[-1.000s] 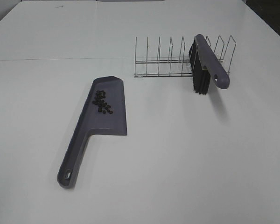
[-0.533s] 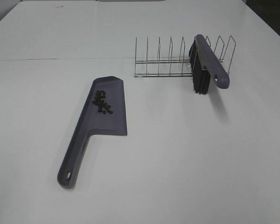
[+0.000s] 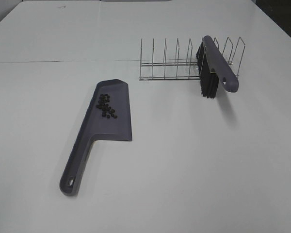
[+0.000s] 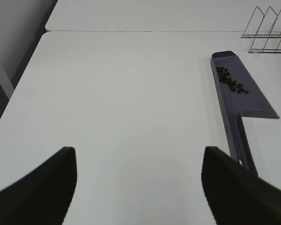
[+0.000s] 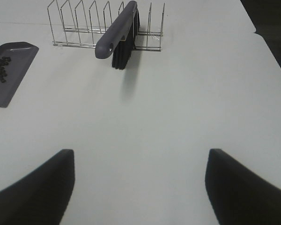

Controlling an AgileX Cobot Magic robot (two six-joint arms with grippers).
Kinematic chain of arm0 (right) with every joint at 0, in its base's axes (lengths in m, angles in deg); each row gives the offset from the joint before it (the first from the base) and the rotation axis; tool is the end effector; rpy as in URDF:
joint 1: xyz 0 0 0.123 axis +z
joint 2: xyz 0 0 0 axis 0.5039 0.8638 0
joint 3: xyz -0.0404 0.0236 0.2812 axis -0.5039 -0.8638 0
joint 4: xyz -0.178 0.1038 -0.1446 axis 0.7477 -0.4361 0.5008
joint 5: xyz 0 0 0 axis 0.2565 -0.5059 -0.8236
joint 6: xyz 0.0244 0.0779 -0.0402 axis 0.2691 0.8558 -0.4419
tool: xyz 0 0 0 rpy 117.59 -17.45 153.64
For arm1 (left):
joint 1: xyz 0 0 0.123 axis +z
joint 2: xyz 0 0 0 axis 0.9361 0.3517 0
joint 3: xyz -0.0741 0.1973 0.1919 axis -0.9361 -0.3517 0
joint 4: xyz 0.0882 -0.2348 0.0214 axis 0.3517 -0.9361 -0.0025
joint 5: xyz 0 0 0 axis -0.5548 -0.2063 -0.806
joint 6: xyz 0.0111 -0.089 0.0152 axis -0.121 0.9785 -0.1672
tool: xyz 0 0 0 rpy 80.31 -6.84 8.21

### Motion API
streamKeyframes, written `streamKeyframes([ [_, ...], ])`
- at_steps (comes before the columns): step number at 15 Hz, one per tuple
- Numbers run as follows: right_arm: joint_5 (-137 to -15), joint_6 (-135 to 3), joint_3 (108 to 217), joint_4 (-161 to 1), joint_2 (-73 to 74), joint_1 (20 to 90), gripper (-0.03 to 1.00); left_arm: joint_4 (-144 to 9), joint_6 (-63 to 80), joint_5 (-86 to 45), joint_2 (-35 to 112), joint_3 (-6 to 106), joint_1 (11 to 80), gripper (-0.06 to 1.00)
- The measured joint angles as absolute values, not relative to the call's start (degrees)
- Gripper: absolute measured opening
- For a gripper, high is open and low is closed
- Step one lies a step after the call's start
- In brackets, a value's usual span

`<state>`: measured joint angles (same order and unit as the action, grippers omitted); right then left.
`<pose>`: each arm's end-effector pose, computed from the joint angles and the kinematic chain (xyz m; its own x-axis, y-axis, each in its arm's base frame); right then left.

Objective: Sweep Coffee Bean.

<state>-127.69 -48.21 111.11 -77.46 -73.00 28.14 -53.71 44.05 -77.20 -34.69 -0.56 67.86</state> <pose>-0.0061 0.0077 0.2788 -0.4450 -0.0305 -0.8950 -0.0574 0.9983 -0.0055 -0.0056 0.0002 0.2785 -0.4477 -0.0219 -0.8939 0.0119 0.9995 -0.0305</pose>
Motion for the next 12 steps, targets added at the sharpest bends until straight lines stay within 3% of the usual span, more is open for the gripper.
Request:
streamKeyframes([
  [12, -127.7, -48.2, 111.1, -77.5, -73.0, 28.1, 0.68, -53.7, 44.0, -77.2, -34.7, -0.6, 67.9, 0.7],
])
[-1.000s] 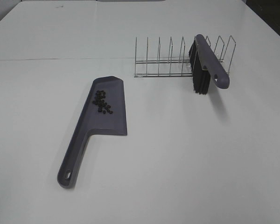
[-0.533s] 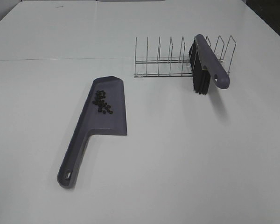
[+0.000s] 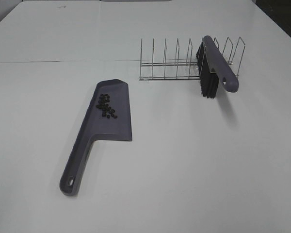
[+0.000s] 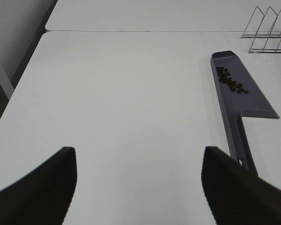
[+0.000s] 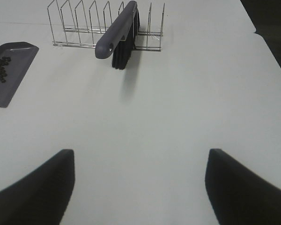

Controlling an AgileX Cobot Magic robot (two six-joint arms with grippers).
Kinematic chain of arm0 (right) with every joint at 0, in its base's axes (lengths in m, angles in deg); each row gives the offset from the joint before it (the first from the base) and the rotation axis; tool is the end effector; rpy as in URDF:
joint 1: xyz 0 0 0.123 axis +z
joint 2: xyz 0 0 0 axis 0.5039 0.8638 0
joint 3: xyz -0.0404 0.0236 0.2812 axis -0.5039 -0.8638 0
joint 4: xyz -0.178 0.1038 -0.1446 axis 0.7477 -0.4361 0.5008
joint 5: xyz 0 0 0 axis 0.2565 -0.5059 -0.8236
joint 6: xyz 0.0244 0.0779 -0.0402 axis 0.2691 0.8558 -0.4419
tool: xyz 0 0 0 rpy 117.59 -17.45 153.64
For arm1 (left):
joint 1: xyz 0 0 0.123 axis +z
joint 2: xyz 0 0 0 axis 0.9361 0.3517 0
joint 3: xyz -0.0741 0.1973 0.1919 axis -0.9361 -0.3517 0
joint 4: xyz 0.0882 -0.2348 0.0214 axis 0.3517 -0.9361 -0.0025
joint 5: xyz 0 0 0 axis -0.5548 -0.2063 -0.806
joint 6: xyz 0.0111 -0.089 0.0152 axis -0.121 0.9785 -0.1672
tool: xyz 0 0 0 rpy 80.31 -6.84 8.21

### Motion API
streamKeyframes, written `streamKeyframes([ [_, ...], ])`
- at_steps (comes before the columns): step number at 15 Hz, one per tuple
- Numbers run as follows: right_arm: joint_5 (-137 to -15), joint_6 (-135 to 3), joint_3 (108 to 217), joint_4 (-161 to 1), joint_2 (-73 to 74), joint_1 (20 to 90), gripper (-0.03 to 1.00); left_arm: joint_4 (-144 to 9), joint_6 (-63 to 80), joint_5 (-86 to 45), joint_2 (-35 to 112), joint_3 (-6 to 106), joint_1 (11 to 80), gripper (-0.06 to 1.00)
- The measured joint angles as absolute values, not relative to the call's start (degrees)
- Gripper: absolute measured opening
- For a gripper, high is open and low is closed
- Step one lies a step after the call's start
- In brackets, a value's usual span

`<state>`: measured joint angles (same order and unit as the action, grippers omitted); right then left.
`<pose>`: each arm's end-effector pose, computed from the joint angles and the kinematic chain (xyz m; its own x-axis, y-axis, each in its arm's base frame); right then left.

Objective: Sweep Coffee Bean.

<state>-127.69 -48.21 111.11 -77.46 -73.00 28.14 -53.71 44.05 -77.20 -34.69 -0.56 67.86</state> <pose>-0.0061 0.0077 0.2788 -0.4450 -0.0305 -0.8950 -0.0574 0.9983 -0.0055 -0.0056 0.0002 0.2785 -0.4477 -0.0219 -0.8939 0.0119 0.9995 -0.0305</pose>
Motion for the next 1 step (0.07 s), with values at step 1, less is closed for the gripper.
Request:
streamKeyframes([
  [1, -127.7, -48.2, 111.1, -77.5, -73.0, 28.1, 0.68, -53.7, 44.0, -77.2, -34.7, -0.6, 67.9, 0.7],
])
